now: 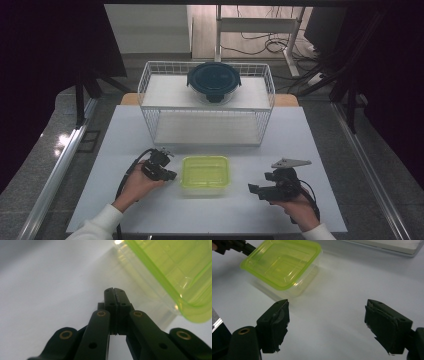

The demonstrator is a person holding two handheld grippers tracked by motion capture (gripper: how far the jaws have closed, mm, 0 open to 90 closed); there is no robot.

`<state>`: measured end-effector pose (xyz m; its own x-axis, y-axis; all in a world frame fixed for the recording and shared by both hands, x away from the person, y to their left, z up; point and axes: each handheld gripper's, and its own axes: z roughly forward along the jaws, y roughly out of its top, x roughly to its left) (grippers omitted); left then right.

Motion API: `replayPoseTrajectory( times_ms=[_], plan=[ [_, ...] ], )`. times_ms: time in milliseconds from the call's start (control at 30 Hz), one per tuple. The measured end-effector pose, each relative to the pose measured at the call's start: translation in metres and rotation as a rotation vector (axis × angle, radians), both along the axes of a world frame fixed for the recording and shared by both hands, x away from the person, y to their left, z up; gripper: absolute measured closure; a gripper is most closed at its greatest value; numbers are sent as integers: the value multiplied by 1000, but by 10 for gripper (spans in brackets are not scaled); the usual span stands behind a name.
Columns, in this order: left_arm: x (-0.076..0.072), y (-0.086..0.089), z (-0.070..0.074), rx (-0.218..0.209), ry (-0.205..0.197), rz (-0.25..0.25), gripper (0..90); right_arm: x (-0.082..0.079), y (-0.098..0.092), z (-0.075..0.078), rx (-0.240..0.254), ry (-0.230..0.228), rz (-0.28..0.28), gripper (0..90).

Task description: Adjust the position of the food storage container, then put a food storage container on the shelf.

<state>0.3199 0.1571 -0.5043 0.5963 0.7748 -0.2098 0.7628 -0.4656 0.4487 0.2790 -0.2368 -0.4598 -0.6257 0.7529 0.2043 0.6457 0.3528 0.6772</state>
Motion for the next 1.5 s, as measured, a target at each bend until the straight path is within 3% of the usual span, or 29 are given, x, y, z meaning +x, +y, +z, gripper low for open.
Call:
replayPoseTrajectory(
  times_ms=[100,200,333,433,533,733,1100,1267,1367,1500],
  plan=[
    [-9,11,12,-36,-76,36,886,2,-2,1,15,-11,-13,202],
    [-20,18,22,-61,-163,79,802,2,-1,1,19,-18,-15,202],
    [-30,24,36,-134,-252,148,502,3,5,3,23,-32,9,202],
    [-33,27,38,-154,-251,174,343,5,8,0,18,-25,16,202],
    [-35,28,36,-177,-235,188,306,5,9,-2,12,-25,21,202],
    [-37,32,30,-264,-192,219,300,6,7,0,8,-27,17,202],
    [-43,30,31,-273,-211,223,258,20,10,1,28,-25,7,202],
    [-40,27,30,-292,-187,219,262,26,15,-2,53,-5,12,201],
    [-38,26,29,-290,-187,212,267,30,17,-3,60,-3,-18,196],
    [-34,24,33,-337,-163,210,274,34,19,0,111,12,-27,225]
  ],
)
